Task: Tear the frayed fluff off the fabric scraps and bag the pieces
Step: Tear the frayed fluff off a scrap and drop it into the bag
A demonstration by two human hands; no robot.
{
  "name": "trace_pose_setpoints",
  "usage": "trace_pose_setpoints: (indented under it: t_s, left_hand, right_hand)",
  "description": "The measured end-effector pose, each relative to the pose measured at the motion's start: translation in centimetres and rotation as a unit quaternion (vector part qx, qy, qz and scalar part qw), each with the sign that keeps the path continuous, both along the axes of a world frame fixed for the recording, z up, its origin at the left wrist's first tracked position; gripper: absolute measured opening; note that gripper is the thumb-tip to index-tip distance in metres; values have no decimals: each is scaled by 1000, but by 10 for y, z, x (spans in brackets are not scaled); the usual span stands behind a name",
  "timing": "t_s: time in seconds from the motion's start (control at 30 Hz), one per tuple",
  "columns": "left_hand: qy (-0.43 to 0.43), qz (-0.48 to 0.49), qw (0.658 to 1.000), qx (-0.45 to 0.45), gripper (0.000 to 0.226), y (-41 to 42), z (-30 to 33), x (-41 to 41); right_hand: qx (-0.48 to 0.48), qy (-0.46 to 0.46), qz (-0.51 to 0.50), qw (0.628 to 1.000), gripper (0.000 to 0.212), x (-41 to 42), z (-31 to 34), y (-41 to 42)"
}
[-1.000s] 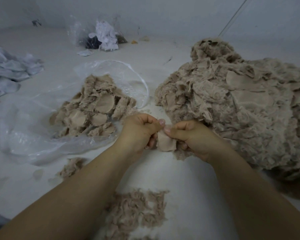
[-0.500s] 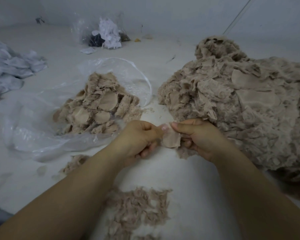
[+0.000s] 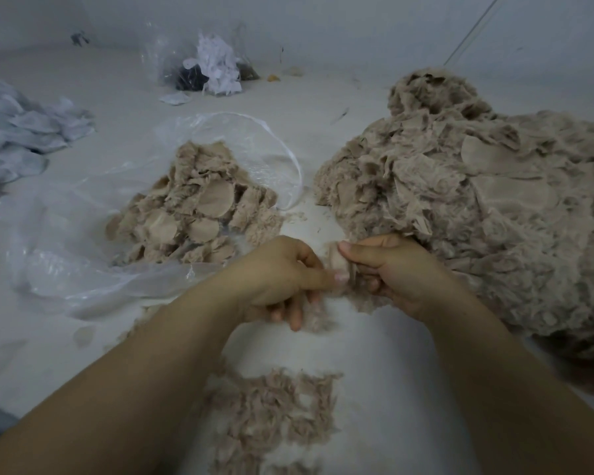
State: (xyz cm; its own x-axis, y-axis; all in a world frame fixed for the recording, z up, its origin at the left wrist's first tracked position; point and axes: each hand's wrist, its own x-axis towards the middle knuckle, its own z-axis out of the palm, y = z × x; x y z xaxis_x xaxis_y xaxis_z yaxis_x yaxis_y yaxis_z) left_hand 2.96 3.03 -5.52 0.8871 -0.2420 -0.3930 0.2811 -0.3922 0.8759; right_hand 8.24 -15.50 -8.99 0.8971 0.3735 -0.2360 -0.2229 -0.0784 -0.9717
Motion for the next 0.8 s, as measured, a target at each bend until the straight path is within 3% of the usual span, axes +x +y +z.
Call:
trace_pose_setpoints:
  t_s: [0.1, 0.2, 0.27, 0.47, 0.57, 0.63, 0.7, 0.73, 0.77, 0.8]
  left_hand:
    - [-42, 40, 998, 14, 35, -14, -10, 1]
    - [-20, 24, 999, -21, 40, -13, -14, -1]
    - [-1, 6, 999, -51, 39, -7, -14, -1]
    - [34, -6, 989, -145, 24, 16, -8, 4]
    - [17, 66, 984, -164, 24, 16, -11, 8]
    - [-48, 208, 948, -237, 28, 15, -13, 18]
    - [-141, 339, 874, -320, 10, 16, -8, 30]
    - [-165, 371, 847, -344, 20, 16, -6, 34]
    - [-169, 380, 843, -342, 36, 14, -7, 37]
    - [-156, 369, 863, -307, 41, 10, -8, 36]
  right_hand:
    - [-6, 0, -7, 1000, 24, -2, 3, 0]
    - [15, 26, -29, 999, 18, -2, 5, 0]
    - [44, 53, -52, 996, 28, -1, 4, 0]
    - [47, 64, -89, 993, 27, 2, 3, 0]
    - [23, 37, -61, 997, 27, 0, 3, 0]
    - [4, 27, -52, 998, 29, -2, 3, 1]
    - [7, 34, -64, 997, 33, -2, 4, 1]
    - [12, 38, -72, 997, 34, -2, 4, 1]
    - [14, 40, -76, 996, 35, -2, 5, 1]
    - [14, 41, -77, 996, 35, -2, 5, 1]
